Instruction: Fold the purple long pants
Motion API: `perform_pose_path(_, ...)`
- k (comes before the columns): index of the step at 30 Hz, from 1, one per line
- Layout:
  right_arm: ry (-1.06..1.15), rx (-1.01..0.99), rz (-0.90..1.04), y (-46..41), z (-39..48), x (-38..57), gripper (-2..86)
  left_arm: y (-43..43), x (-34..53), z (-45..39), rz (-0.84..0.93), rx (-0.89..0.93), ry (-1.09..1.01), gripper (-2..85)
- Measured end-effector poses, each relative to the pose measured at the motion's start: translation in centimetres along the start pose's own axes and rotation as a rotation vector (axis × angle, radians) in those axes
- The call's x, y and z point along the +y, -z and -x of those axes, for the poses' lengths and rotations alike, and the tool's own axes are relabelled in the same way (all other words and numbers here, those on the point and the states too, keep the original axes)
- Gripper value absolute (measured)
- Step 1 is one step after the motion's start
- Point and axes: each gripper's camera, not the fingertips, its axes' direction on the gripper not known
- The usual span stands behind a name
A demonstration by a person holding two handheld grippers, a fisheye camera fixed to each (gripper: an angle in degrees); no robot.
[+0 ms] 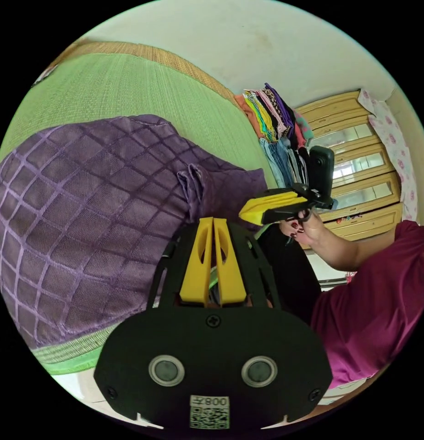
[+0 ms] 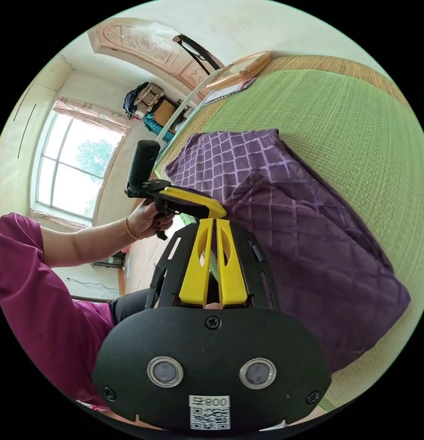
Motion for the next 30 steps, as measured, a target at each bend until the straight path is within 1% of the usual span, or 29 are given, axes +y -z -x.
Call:
perform_pose_path(5, 0.035, 0.131, 0.01, -1.2, 0.9, -4.4, 0.3, -0.7, 1.9, -1.4, 0.017, -0.039, 0.009, 0.0)
perform_pose_path(6, 0.026, 0.195, 0.048, -2.5, 0.8, -5.4, 0.2, -0.7, 2.1, -1.5, 0.01, -0.041, 0.009, 0.0)
perform_pose_path(8, 0.028, 0.253, 0.132, -5.1, 0.3, -6.4, 0.2, -0.7, 2.6, -2.4, -0.001, -0.057, 0.012, 0.1)
perform_pose_path(11, -0.003, 0.185, 0.12, -5.7, -0.3, -6.4, 0.1, -0.4, 3.0, -3.8, -0.001, -0.074, 0.018, 0.0)
perform_pose_path(14, -0.025, 0.185, 0.128, -5.1, -0.1, -5.6, 0.1, 0.6, 3.3, -6.0, -0.025, -0.063, 0.006, 0.0)
perform_pose_path(16, -0.015, 0.201, 0.102, -4.1, 0.6, -4.5, 0.1, 1.1, 3.5, -7.6, -0.041, -0.072, -0.005, 0.0)
perform_pose_path(19, 0.0, 0.2, 0.059, -2.0, 1.7, -1.5, 0.1, 0.7, 3.7, -9.3, 0.014, -0.144, 0.018, 0.0)
perform_pose_path(23, -0.028, 0.195, 0.046, 0.0, 2.2, 4.9, 0.1, 1.7, 3.8, -12.3, -0.009, -0.166, 0.043, 0.0)
perform_pose_path(27, -0.099, 0.231, 0.156, -2.2, -0.2, 11.6, 0.1, 2.7, 3.5, -15.6, -0.012, -0.216, 0.043, 0.1)
perform_pose_path(30, -0.162, 0.163, 0.09, -1.2, -2.2, 15.0, 0.1, 3.8, 3.1, -19.1, -0.027, -0.223, 0.025, 0.2)
